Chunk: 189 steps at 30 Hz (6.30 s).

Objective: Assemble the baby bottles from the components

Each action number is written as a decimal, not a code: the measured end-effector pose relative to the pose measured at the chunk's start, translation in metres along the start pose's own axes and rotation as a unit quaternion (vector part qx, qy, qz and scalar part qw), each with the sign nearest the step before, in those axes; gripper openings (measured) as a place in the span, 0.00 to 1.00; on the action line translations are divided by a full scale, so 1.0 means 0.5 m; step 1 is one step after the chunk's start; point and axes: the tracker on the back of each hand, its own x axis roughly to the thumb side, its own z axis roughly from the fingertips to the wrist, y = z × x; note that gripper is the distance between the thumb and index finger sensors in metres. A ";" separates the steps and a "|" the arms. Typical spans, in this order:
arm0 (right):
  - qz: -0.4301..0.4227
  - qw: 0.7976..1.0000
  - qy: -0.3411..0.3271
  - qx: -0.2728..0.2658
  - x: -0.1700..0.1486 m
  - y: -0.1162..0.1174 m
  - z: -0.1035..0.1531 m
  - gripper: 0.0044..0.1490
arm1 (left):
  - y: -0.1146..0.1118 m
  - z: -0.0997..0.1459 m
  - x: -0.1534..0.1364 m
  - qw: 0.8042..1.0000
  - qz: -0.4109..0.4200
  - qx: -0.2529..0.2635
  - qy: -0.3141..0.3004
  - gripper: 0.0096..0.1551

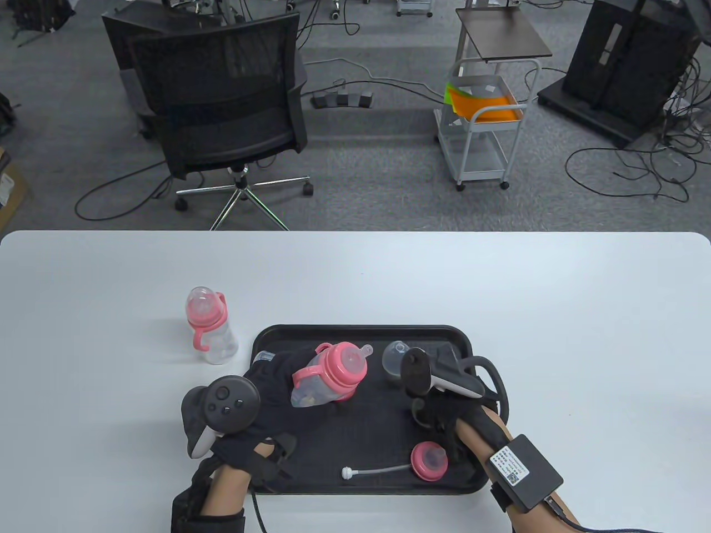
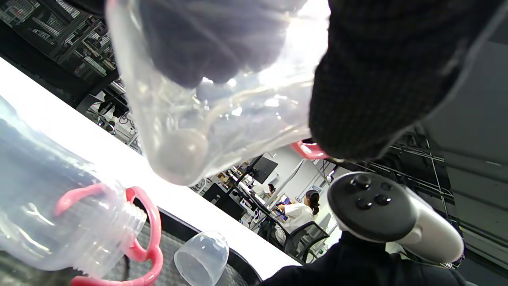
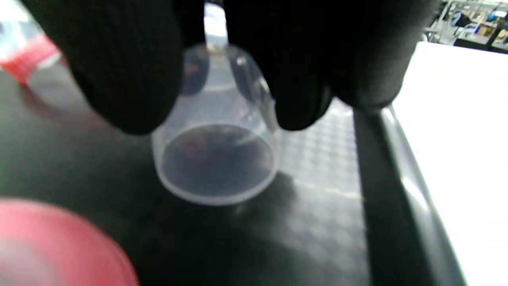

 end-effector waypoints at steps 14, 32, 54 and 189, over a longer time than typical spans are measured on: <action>-0.046 0.999 -0.024 -0.006 -0.044 -0.018 0.013 0.47 | -0.002 0.000 0.000 1.000 0.000 0.000 -0.001 0.61; -0.294 0.901 -0.184 -0.262 -0.060 -0.242 0.238 0.48 | -0.003 0.000 0.001 1.000 -0.006 -0.004 -0.003 0.61; -0.283 0.895 -0.231 -0.255 0.028 -0.228 0.248 0.48 | -0.033 -0.002 0.037 0.996 -0.064 -0.041 -0.047 0.61; -0.255 0.908 0.024 -0.330 -0.163 -0.021 0.184 0.53 | 0.115 0.151 -0.315 0.822 0.075 0.309 0.473 0.64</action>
